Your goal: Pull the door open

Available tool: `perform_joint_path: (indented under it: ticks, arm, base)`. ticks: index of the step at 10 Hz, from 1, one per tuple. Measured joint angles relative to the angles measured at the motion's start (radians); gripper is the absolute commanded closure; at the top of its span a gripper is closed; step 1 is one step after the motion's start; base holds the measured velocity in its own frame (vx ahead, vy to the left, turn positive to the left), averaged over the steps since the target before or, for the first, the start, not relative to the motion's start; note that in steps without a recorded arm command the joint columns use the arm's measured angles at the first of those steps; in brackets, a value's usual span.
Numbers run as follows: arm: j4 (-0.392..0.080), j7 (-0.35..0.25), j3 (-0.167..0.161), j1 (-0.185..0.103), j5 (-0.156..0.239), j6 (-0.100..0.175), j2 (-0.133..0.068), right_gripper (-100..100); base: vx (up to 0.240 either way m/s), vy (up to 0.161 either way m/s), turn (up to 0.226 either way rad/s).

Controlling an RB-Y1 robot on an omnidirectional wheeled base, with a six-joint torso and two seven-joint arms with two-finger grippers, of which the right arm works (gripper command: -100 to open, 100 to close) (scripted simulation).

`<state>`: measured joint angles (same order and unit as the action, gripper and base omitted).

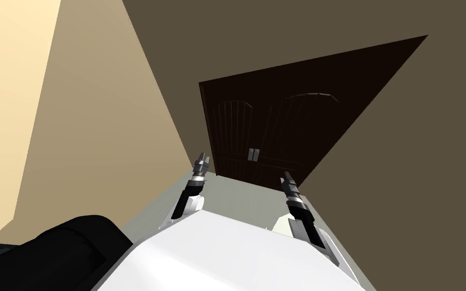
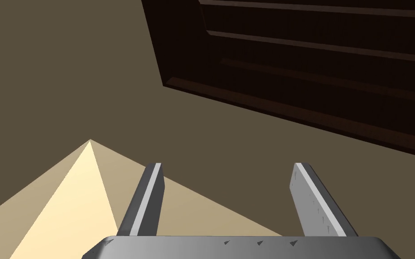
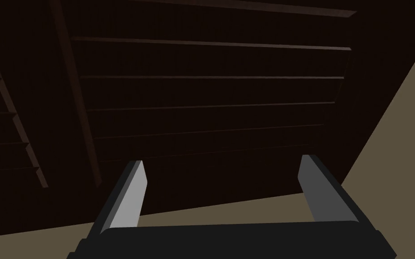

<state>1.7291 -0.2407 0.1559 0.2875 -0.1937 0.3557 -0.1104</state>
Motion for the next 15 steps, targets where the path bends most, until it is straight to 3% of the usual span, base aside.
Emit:
perform_joint_path:
  ticks: [7, 15]
  arm:
    - [-0.143, -0.082, 0.033, -0.062, -0.032, -0.013, -0.027, -100]
    - [-0.294, -0.16, 0.065, -0.126, -0.066, -0.02, -0.043, -100]
  base:
    - [0.137, 0.047, 0.052]
    - [0.153, 0.034, 0.05]
